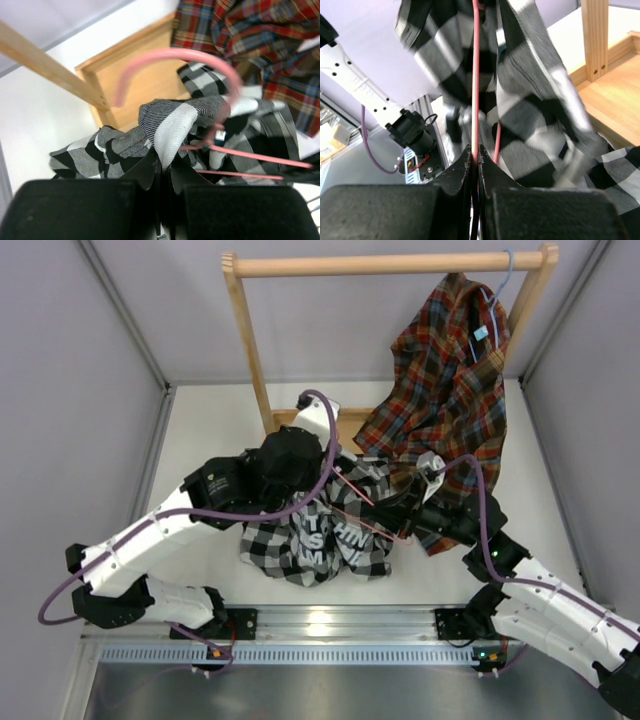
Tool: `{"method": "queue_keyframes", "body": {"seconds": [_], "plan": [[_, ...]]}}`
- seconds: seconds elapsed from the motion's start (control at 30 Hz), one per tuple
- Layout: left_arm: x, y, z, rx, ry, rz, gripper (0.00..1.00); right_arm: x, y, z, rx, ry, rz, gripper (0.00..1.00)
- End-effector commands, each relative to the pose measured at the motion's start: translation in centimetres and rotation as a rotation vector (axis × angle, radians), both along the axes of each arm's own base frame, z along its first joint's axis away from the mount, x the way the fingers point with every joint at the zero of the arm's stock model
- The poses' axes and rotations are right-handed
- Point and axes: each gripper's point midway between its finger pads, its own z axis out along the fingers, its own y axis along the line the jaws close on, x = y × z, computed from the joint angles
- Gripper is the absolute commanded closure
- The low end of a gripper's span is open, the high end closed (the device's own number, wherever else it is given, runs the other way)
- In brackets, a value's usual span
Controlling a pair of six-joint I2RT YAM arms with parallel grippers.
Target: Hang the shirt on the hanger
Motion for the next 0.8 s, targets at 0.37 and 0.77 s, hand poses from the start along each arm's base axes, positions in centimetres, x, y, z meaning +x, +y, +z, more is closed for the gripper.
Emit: {"method": "queue_keyframes", "body": {"seconds": [0.37,0.77], "plan": [[0.4,1.1,1.5,-0.018,-0.064,-0.015,1.0,-1.2,-0.3,4.2,0.076,-0.127,0.028,1.0],[-1.9,-3.1,0.0,0.017,0.037,-0.263,0.99,-1.3,-0.2,5.9,0.133,-0.181,0.038,1.0]]}}
